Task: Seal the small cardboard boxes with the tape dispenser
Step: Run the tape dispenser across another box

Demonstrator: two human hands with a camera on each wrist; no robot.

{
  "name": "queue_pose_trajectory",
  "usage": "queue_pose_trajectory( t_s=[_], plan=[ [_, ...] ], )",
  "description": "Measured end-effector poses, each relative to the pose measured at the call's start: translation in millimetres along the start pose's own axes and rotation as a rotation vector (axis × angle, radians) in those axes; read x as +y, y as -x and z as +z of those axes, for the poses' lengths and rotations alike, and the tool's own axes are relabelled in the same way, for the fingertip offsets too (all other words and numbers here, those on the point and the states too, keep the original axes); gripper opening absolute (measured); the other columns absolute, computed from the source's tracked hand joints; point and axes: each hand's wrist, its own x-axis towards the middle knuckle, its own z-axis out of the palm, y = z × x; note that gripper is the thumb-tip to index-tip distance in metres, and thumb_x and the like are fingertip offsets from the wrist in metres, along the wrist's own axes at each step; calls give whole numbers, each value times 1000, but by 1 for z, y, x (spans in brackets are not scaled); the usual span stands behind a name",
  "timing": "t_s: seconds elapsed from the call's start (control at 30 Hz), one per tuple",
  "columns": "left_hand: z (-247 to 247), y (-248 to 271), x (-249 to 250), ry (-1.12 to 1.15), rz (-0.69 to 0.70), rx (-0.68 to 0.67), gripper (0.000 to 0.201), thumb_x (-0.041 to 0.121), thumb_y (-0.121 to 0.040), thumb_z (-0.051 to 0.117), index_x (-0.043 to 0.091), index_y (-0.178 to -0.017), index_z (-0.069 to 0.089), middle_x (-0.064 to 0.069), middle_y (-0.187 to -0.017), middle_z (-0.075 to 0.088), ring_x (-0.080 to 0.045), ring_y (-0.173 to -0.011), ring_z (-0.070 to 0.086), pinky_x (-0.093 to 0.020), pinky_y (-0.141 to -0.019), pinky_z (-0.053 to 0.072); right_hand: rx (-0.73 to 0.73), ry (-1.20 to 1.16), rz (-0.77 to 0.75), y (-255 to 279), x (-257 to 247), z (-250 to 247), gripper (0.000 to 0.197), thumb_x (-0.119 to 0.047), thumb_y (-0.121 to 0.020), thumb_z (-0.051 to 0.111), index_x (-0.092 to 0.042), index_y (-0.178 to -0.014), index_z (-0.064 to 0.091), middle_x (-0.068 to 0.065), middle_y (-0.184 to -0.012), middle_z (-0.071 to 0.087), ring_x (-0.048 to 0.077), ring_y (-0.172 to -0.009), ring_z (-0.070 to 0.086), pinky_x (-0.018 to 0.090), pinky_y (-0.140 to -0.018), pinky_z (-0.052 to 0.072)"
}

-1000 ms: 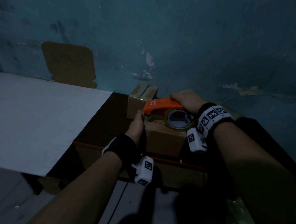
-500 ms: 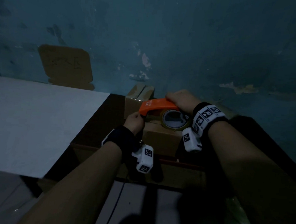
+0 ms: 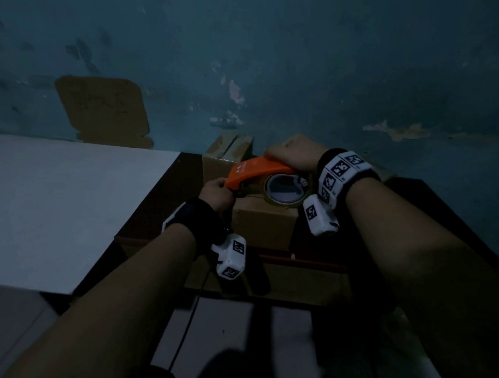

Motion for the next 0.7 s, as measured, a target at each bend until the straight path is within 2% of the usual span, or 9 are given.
queue_pose_trajectory(
  t_s=[0.07, 0.17, 0.27, 0.37, 0.5, 0.6, 0.7],
  plan=[
    [-1, 0, 1, -12, 8, -9, 34, -5, -92, 44, 5, -120, 61, -13, -94, 63, -19, -73, 56, -29, -67, 46, -2, -4, -1, 1, 2, -2, 50, -55, -82, 58, -21, -51, 37, 1, -50, 33, 18, -45, 32, 28, -53, 27],
    [-2, -1, 1, -54, 16, -22, 32, -5, -93, 45, 6, -118, 62, -12, -94, 64, -17, -70, 56, -25, -58, 43, 5, 7, -8, 3, 5, -6, 51, -54, -84, 58, -22, -50, 37, -1, -47, 33, 16, -41, 31, 27, -51, 26],
    [-1, -1, 2, -80, 35, -14, 27, -1, -95, 47, 6, -116, 62, -9, -87, 62, -16, -66, 55, -24, -55, 43, -10, 7, -1, 5, 8, -8, 50, -54, -85, 58, -22, -51, 39, -1, -49, 35, 16, -43, 33, 27, -52, 28],
    [1, 0, 1, -86, 57, 8, 25, 9, -99, 46, 7, -119, 62, -12, -90, 62, -15, -63, 53, -24, -53, 40, -24, 18, 6, 7, 12, -11, 51, -56, -85, 57, -22, -51, 41, 0, -51, 37, 16, -45, 35, 27, -53, 29],
    [1, -4, -1, -139, 101, 22, 31, 22, -102, 42, 4, -115, 63, -20, -95, 65, -20, -69, 54, -26, -61, 39, -38, 6, -19, 5, 17, -12, 51, -53, -86, 57, -21, -51, 38, 1, -52, 35, 16, -45, 34, 27, -51, 28],
    [1, -4, 1, -122, 83, 1, 30, 25, -103, 40, 7, -113, 62, -13, -83, 61, -16, -62, 52, -25, -55, 38, -46, -3, -33, 3, 21, -13, 53, -52, -85, 59, -22, -48, 37, 0, -50, 34, 16, -44, 33, 27, -51, 28],
    [0, -4, 1, -125, 79, -22, 31, 31, -104, 37, 11, -107, 61, -7, -75, 58, -16, -64, 53, -26, -56, 38, -50, -40, -39, 3, 25, -14, 52, -48, -85, 62, -22, -49, 37, 0, -50, 33, 15, -43, 32, 27, -50, 28]
  ],
)
